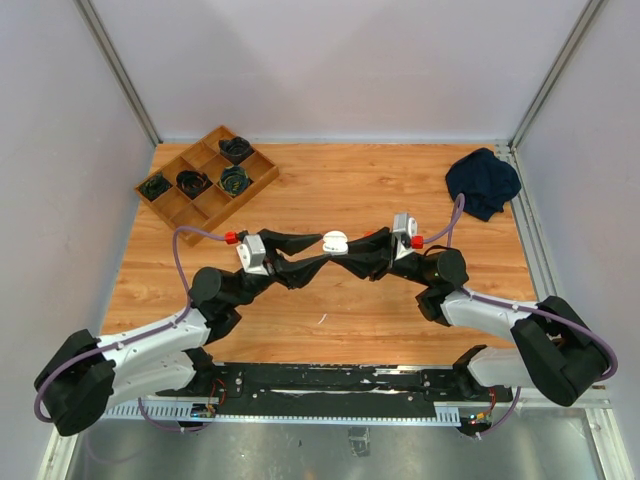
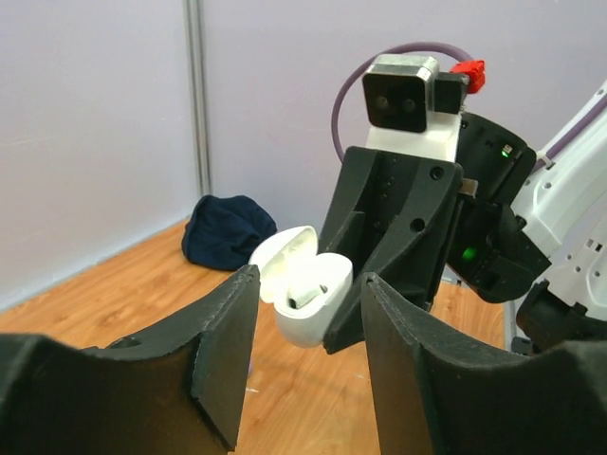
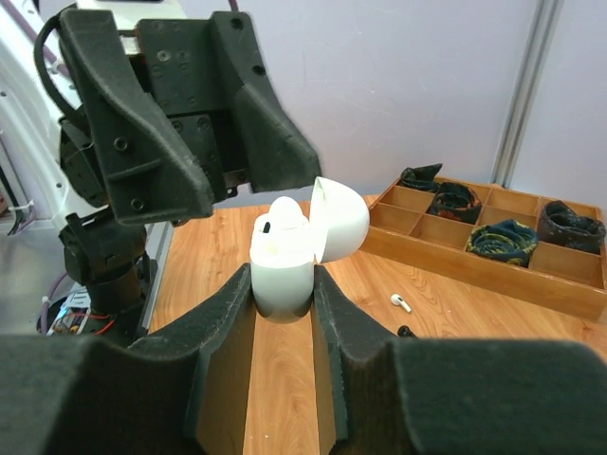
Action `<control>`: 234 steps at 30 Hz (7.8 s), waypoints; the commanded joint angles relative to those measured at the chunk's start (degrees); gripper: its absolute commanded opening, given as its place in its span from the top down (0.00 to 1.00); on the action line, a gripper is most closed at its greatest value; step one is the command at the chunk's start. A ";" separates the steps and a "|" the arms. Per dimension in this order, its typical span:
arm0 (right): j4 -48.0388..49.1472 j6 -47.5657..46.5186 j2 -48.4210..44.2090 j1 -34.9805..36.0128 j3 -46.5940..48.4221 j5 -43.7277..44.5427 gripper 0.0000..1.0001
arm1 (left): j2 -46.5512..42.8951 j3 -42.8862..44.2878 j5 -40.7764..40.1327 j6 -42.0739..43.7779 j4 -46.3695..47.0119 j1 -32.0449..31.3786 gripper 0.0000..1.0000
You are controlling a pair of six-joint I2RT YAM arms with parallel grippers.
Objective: Insert the wireless bluetooth earbuds into the charging case
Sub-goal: Place the earbud in the charging case, then pick up the earbud from the center of the board, then place the earbud in the charging case.
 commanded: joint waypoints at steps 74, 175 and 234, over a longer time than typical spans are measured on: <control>-11.39 -19.73 0.27 0.55 -8.30 11.59 0.85 | 44.21 38.94 -35.41 -28.51 -69.13 28.11 0.01; -13.35 -18.58 -2.31 0.70 -7.25 11.24 0.85 | 38.27 42.27 -28.78 -20.42 -88.56 31.60 0.82; -6.30 -15.57 1.74 3.37 1.26 14.66 0.85 | -2.49 18.81 -39.64 -12.70 -36.17 -12.87 0.94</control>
